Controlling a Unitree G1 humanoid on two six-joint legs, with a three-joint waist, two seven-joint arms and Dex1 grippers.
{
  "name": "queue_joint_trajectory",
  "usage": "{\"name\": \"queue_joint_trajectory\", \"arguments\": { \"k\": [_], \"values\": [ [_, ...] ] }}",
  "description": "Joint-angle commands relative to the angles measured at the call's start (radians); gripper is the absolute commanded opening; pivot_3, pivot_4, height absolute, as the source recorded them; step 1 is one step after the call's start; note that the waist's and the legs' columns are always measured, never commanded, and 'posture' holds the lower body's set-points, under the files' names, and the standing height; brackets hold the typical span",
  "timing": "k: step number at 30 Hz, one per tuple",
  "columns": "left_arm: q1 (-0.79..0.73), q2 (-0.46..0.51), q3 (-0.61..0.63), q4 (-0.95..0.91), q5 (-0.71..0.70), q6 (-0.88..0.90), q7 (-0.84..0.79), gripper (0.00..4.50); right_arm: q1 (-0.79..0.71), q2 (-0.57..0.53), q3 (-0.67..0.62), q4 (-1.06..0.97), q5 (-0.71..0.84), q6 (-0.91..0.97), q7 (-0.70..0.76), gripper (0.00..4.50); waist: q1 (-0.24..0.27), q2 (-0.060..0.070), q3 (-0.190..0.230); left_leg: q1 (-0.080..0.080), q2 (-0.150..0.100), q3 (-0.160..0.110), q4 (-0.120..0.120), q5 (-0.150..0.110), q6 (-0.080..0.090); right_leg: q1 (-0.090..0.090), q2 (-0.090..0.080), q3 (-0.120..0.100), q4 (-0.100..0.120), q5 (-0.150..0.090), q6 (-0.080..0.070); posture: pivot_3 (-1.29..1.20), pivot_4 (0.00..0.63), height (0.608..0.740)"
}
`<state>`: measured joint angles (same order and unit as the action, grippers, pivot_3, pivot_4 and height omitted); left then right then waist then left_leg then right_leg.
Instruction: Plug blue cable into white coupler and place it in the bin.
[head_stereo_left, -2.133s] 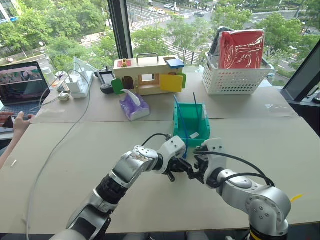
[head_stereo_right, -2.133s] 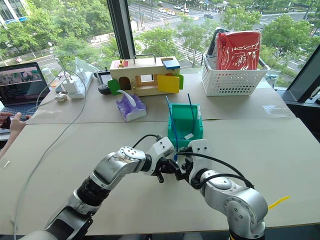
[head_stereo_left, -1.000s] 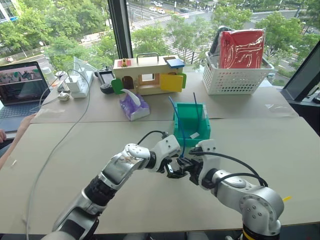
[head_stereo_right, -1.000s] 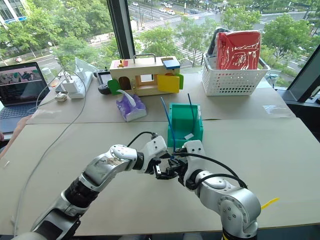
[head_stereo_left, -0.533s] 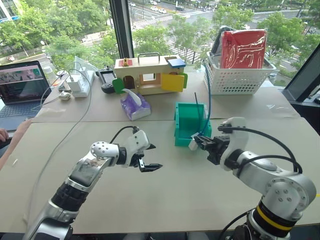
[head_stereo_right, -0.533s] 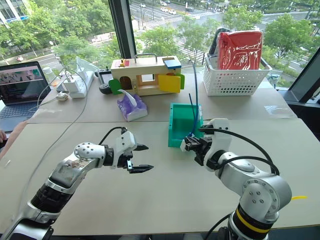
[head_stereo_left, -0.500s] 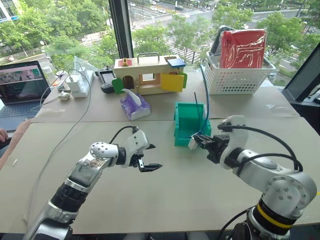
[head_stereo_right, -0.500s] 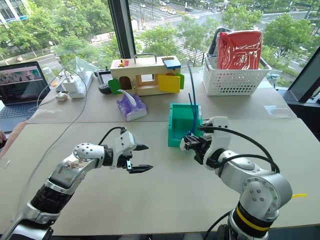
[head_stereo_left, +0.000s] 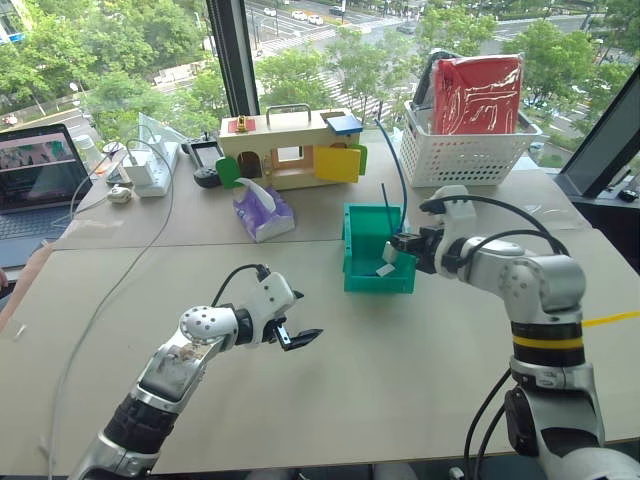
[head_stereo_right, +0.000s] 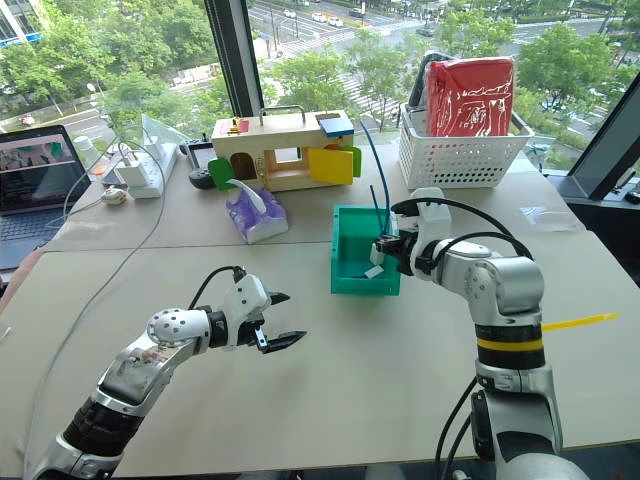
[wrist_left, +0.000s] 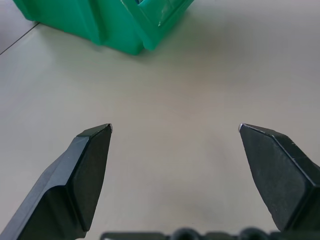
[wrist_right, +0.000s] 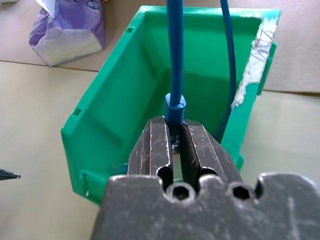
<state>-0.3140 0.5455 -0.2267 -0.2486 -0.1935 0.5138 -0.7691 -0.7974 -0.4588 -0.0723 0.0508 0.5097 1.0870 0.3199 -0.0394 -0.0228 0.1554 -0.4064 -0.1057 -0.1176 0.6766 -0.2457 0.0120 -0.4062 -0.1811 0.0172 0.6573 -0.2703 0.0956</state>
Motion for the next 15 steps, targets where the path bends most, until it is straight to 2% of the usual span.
{"name": "queue_joint_trajectory", "arguments": {
  "k": [1, 2, 3, 4, 12, 13, 15],
  "values": [
    [0.02, 0.002, 0.042, -0.078, 0.003, 0.04, 0.05, 4.47, -0.088, 0.008, 0.041, 0.153, -0.062, -0.146, 0.09, 0.47, -0.002, 0.0, 0.0, 0.0, 0.0, 0.0, 0.0, 0.0, 0.0, 0.0, 0.0, 0.0, 0.0, 0.0, 0.0, 0.0, 0.15, 0.74],
    [0.027, 0.005, 0.046, -0.089, 0.004, 0.054, 0.059, 4.5, -0.103, 0.014, 0.05, 0.185, -0.073, -0.164, 0.106, 0.95, -0.002, 0.0, 0.0, 0.0, 0.0, 0.0, 0.0, 0.001, -0.001, 0.0, 0.0, 0.0, 0.0, 0.0, 0.0, 0.0, 0.15, 0.74],
    [0.035, 0.007, 0.053, -0.097, 0.005, 0.076, 0.072, 4.5, -0.113, 0.018, 0.052, 0.204, -0.075, -0.171, 0.119, 1.1, -0.002, 0.0, 0.0, 0.0, 0.0, 0.0, 0.0, 0.001, -0.002, 0.0, 0.0, 0.0, 0.0, 0.0, 0.0, 0.0, 0.15, 0.74],
    [0.041, 0.011, 0.06, -0.101, 0.012, 0.09, 0.087, 4.5, -0.124, 0.023, 0.054, 0.22, -0.077, -0.176, 0.134, 1.53, -0.003, 0.0, 0.0, 0.0, 0.0, 0.0, 0.0, 0.002, -0.003, 0.0, 0.0, 0.0, 0.0, 0.0, 0.0, 0.0, 0.15, 0.74],
    [0.065, 0.018, 0.117, -0.115, -0.008, 0.127, 0.122, 4.5, -0.158, 0.03, 0.036, 0.208, -0.071, -0.147, 0.179, 4.18, 0.0, 0.0, 0.0, -0.002, 0.0, -0.001, 0.0, 0.002, -0.004, 0.0, 0.0, 0.0, 0.001, 0.0, 0.0, 0.0, 0.15, 0.74],
    [0.063, 0.015, 0.123, -0.115, -0.013, 0.129, 0.122, 4.5, -0.162, 0.027, 0.029, 0.197, -0.067, -0.138, 0.178, 4.45, -0.001, 0.0, 0.0, -0.002, 0.0, -0.001, 0.0, 0.002, -0.004, 0.0, 0.0, 0.0, 0.001, 0.0, 0.0, 0.0, 0.15, 0.74],
    [0.053, 0.011, 0.138, -0.1, -0.023, 0.138, 0.127, 4.5, -0.178, 0.012, 0.007, 0.164, -0.052, -0.109, 0.175, 4.45, -0.001, 0.0, 0.0, -0.002, 0.0, -0.001, 0.0, 0.002, -0.004, 0.0, 0.0, 0.0, 0.001, 0.0, 0.0, 0.0, 0.15, 0.74]
  ]
}}
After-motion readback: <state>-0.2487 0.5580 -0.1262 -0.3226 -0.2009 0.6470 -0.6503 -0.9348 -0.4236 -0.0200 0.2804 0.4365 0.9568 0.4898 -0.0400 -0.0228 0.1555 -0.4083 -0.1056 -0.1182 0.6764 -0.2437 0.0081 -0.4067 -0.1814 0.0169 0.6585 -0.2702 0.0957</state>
